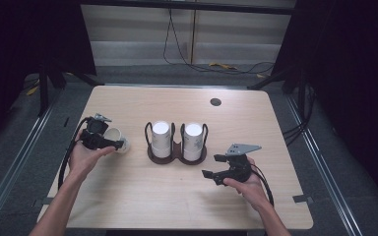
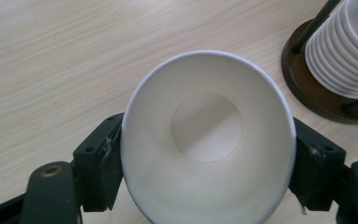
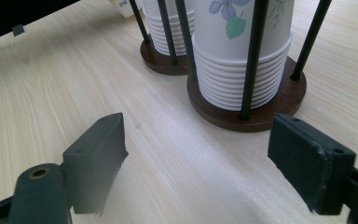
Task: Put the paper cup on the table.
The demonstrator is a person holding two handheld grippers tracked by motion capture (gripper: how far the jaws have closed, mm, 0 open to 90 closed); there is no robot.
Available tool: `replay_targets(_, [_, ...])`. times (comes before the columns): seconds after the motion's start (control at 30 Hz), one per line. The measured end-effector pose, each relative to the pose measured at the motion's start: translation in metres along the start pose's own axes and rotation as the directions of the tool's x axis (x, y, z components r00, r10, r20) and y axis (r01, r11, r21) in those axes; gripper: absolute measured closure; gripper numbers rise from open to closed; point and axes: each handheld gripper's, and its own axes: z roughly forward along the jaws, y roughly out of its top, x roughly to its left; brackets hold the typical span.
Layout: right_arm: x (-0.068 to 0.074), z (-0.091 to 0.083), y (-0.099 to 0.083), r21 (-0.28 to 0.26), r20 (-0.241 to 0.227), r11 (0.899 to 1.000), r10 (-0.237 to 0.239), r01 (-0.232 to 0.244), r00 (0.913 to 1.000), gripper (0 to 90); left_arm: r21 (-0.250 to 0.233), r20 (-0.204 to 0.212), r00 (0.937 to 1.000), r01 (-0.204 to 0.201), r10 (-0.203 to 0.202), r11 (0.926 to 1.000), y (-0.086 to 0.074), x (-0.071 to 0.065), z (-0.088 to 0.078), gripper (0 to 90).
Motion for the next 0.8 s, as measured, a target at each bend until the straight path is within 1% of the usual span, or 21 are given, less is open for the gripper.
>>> replay_targets(0.07, [0.0, 0.0, 0.0, 0.001, -0.001, 1.0, -0.001, 0.001, 1.0, 19.4, -0.003, -0.012, 0.9999, 0.005, -0.006, 1.0, 0.001, -0.001, 0.003, 22.7])
replay_targets(0.17, [0.001, 0.0, 0.0, 0.004, -0.002, 1.0, -0.004, 0.004, 1.0, 19.4, -0.024, -0.014, 0.9996, 0.024, -0.025, 0.9994, 0.002, -0.002, 0.005, 21.9])
replay_targets(0.2, [0.0, -0.001, 0.0, 0.002, -0.003, 1.0, -0.002, 0.002, 1.0, 19.4, -0.034, -0.014, 0.9997, 0.021, -0.022, 0.9992, 0.002, -0.003, 0.006, 21.8])
replay_targets(0.3, [0.0, -0.001, 0.0, -0.001, -0.003, 1.0, 0.002, -0.002, 1.0, 19.4, -0.033, -0.024, 0.9997, 0.009, -0.01, 0.9994, 0.002, -0.004, 0.007, 21.7])
replay_targets(0.37, [0.0, 0.0, 0.0, 0.001, -0.005, 1.0, 0.003, -0.003, 1.0, 19.4, -0.048, -0.031, 0.9994, 0.016, -0.017, 0.9987, 0.002, -0.004, 0.008, 21.5])
replay_targets(0.43, [0.0, -0.001, 0.0, 0.004, -0.007, 1.0, -0.002, 0.002, 1.0, 19.4, -0.055, -0.026, 0.9996, 0.012, -0.013, 0.9984, 0.002, -0.003, 0.009, 21.0])
replay_targets(0.5, [0.001, -0.001, 0.0, 0.0, -0.006, 1.0, 0.001, -0.001, 1.0, 19.4, -0.051, -0.018, 0.9998, 0.003, -0.004, 0.9987, 0.002, -0.003, 0.011, 19.9])
replay_targets(0.53, [0.0, -0.001, 0.0, -0.002, -0.006, 1.0, 0.001, -0.001, 1.0, 19.4, -0.057, -0.017, 0.9998, 0.006, -0.007, 0.9983, 0.002, -0.004, 0.012, 17.9])
replay_targets(0.57, [0.0, -0.001, 0.0, -0.004, -0.005, 1.0, 0.001, -0.001, 1.0, 19.4, -0.061, -0.006, 0.9998, 0.016, -0.017, 0.998, 0.001, -0.005, 0.013, 17.2])
replay_targets(0.63, [-0.001, -0.001, 0.0, 0.004, -0.013, 1.0, 0.014, -0.014, 0.9998, 19.4, -0.068, -0.005, 1.0, 0.004, -0.005, 0.9977, 0.001, -0.007, 0.013, 17.3])
replay_targets(0.67, [-0.002, -0.001, 0.001, 0.003, -0.015, 1.0, 0.015, -0.015, 0.9998, 19.4, -0.067, -0.015, 0.9999, -0.008, 0.007, 0.9977, 0.0, -0.007, 0.013, 17.6])
replay_targets(0.7, [-0.002, -0.001, 0.001, 0.005, -0.014, 1.0, 0.015, -0.015, 0.9998, 19.5, -0.074, -0.016, 0.9999, -0.003, 0.002, 0.9973, 0.0, -0.007, 0.013, 17.2])
replay_targets(0.77, [-0.002, 0.0, 0.001, 0.007, -0.014, 1.0, 0.014, -0.014, 0.9998, 19.4, -0.066, -0.005, 1.0, 0.008, -0.008, 0.9978, -0.001, -0.004, 0.015, 16.3])
replay_targets(0.8, [-0.001, 0.0, 0.001, 0.008, -0.013, 1.0, 0.013, -0.013, 0.9998, 19.4, -0.079, -0.001, 0.9999, 0.013, -0.013, 0.9968, -0.003, -0.004, 0.016, 16.3])
